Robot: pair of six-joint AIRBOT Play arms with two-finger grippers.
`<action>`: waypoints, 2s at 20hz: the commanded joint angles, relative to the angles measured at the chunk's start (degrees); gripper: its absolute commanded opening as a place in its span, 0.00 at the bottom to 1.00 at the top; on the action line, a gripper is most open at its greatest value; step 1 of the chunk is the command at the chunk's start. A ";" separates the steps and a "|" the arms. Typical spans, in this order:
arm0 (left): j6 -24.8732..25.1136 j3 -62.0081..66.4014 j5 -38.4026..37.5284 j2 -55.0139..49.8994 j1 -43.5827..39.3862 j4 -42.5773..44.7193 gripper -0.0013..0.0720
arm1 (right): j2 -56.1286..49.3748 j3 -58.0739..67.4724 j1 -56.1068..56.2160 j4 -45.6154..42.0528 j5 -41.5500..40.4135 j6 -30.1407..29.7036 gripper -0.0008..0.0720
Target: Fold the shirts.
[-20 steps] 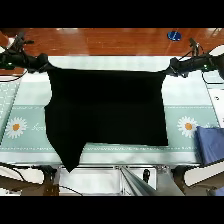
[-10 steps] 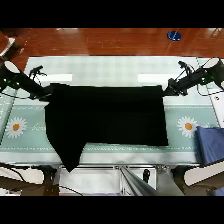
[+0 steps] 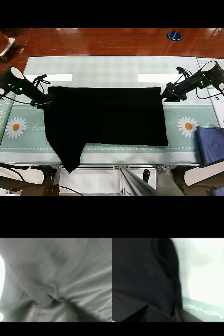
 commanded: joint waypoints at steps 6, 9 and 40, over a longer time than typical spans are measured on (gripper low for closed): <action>-1.27 -9.27 -3.26 14.36 3.54 -2.40 0.71 | 14.56 -6.75 -2.32 -1.51 -1.88 0.52 0.57; -0.11 -23.28 -0.28 25.38 9.90 -2.47 0.71 | 28.15 -21.24 -3.48 4.35 -12.13 -3.10 0.57; -0.96 -46.42 9.60 33.68 11.98 -12.20 0.05 | 50.66 -52.22 -11.13 -5.77 -11.93 4.04 0.57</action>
